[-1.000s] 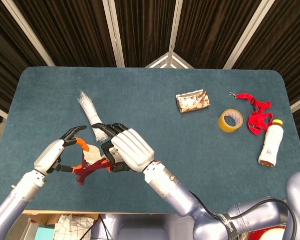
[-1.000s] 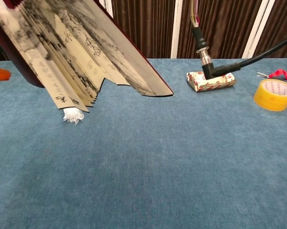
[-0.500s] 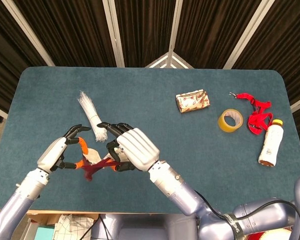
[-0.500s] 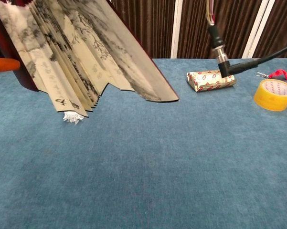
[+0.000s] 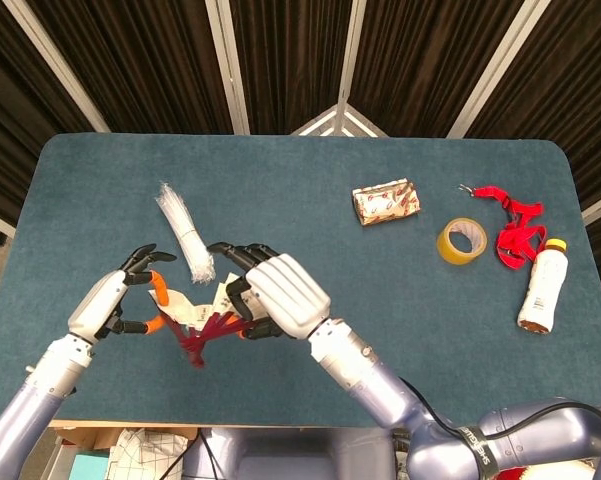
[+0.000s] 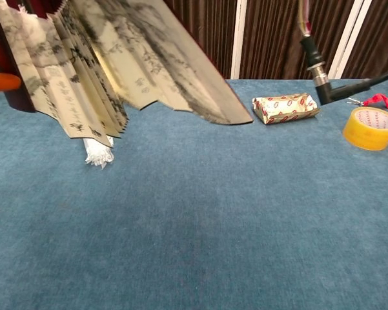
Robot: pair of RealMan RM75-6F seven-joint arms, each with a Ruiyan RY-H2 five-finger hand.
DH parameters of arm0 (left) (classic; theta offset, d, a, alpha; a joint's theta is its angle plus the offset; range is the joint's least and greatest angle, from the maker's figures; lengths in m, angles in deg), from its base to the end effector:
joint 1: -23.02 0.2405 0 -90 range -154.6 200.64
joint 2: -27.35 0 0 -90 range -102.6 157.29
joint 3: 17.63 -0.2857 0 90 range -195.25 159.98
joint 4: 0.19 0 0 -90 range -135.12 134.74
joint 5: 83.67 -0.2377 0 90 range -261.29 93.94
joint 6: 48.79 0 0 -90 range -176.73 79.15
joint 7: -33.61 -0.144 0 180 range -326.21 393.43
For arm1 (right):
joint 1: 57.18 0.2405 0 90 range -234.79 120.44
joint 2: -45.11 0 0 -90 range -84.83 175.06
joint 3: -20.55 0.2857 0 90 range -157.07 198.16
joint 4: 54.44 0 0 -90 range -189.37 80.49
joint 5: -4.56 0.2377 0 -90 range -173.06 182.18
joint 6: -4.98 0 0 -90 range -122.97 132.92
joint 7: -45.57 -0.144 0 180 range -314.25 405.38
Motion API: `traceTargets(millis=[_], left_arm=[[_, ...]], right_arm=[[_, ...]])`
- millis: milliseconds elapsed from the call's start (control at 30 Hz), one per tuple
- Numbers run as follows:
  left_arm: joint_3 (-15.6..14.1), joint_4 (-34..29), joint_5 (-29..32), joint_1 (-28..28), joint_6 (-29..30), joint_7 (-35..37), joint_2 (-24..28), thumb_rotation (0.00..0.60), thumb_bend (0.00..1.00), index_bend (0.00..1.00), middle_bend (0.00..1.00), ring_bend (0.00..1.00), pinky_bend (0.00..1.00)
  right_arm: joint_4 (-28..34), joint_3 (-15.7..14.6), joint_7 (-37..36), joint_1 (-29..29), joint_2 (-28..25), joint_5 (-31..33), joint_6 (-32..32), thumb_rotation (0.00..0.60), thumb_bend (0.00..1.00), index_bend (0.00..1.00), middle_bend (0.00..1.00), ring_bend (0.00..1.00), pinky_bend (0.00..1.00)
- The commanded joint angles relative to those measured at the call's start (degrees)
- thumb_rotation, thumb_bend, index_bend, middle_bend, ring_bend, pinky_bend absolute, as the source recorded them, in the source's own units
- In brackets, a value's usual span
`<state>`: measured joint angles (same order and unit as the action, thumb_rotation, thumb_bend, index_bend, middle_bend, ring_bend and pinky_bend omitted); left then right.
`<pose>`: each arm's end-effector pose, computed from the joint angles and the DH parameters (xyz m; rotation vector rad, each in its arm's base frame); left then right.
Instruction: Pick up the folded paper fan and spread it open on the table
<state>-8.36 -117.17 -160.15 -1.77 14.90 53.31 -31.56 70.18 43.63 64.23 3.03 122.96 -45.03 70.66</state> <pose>-0.1868 0.2728 0.1099 -1.4930 -1.5549 -1.3813 0.0645 -0.3033 0.0549 1.9332 -1.1732 1.5992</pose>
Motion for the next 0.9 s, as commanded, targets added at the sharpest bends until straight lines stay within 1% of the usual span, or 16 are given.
traceTargets(millis=[33, 233, 467, 667, 900], left_arm=[[0.14, -0.63, -0.16, 0.21, 0.46, -0.38, 0.64, 0.600, 0.47, 0.68, 0.17, 0.00, 0.11], [0.30, -0.88, -0.47, 0.63, 1.69, -1.70, 1.48, 0.600, 0.47, 0.68, 0.17, 0.00, 0.11], [0.75, -0.77, -1.49, 1.36, 5.10, -6.18, 1.30, 0.600, 0.47, 0.68, 0.18, 0.00, 0.11], [1.37, -1.58, -2.87, 1.38, 7.43, -10.20, 0.85, 0.600, 0.47, 0.68, 0.18, 0.00, 0.11], [1.79, -1.77, -4.49, 0.16, 8.28, -15.83, -1.36, 0.600, 0.47, 0.68, 0.18, 0.00, 0.11]], right_arm=[[-0.45, -0.44, -0.53, -0.74, -0.93, -0.29, -0.22, 0.600, 0.40, 0.92, 0.17, 0.22, 0.22], [-1.83, -1.59, -1.33, -2.74, -3.63, -1.26, -0.42, 0.600, 0.40, 0.92, 0.17, 0.22, 0.22], [-4.46, -3.60, -3.60, -5.84, -7.66, -3.79, -1.73, 0.600, 0.40, 0.92, 0.17, 0.22, 0.22], [-7.70, -4.97, -7.55, -8.89, -11.06, -7.61, -2.95, 0.600, 0.40, 0.92, 0.17, 0.22, 0.22], [-11.11, -5.24, -13.64, -12.08, -14.15, -10.53, -3.78, 0.600, 0.40, 0.92, 0.17, 0.22, 0.22]])
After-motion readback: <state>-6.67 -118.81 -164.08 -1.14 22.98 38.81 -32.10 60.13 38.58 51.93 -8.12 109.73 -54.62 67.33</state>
